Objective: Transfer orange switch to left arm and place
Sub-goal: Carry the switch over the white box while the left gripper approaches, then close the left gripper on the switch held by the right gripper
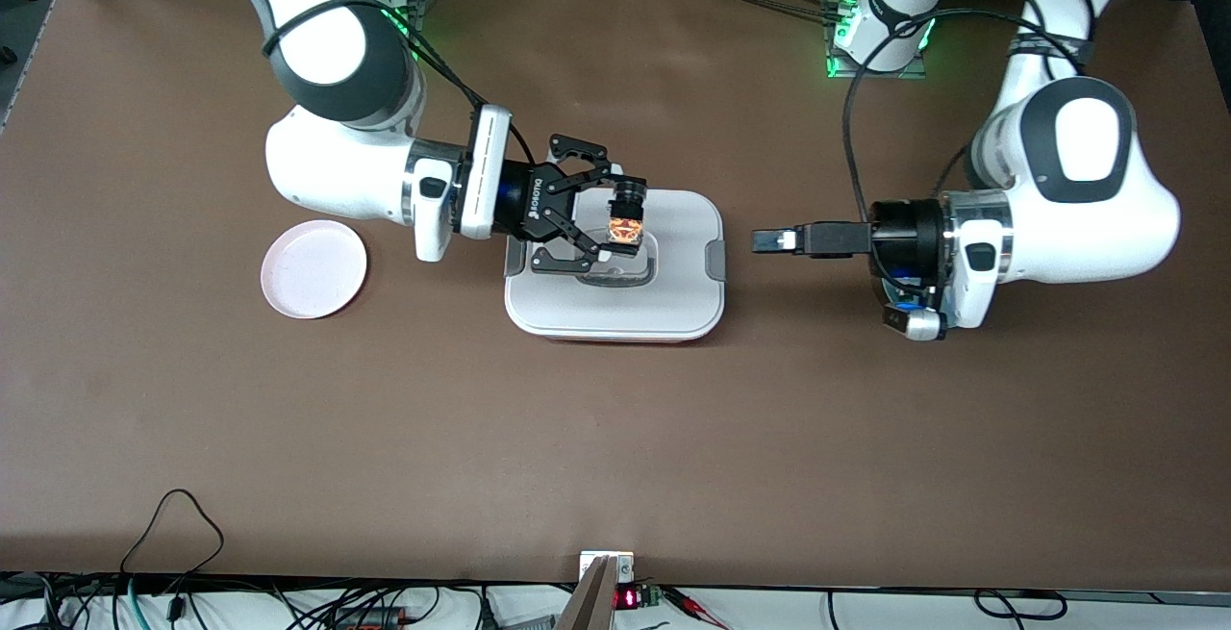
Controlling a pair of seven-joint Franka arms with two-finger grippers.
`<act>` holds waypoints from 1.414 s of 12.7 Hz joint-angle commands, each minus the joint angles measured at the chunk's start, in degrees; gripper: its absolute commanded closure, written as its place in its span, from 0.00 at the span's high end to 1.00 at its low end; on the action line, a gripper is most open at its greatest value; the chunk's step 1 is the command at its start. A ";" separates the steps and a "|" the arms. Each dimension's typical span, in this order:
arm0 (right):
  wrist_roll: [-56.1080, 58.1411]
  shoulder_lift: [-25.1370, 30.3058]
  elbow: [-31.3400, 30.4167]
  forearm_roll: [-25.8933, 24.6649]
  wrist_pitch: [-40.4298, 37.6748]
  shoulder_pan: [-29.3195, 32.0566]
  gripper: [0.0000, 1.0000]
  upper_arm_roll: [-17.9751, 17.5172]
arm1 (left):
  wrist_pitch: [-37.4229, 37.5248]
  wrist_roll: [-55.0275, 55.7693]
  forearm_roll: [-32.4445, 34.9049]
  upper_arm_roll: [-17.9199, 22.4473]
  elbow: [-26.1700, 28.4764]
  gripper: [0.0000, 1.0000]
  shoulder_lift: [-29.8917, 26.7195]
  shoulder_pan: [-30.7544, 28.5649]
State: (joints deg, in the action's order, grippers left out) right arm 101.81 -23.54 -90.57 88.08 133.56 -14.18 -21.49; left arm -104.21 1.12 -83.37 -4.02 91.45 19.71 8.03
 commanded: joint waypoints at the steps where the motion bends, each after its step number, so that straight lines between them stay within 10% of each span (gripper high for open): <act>1: -0.38 -1.34 2.59 1.39 1.52 -0.93 0.34 0.05 | -0.81 -3.22 -4.78 0.16 -1.62 1.00 2.18 0.75; 18: -0.38 -2.39 4.70 3.94 6.27 -3.57 0.34 -0.39 | -12.07 -11.76 -10.68 0.07 -1.45 0.85 2.62 10.42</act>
State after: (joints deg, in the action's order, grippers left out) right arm 101.51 -24.73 -87.92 90.82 138.85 -17.31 -21.60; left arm -116.08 -9.75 -93.30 -4.34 91.05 22.12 17.78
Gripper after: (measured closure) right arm 0.278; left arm 0.101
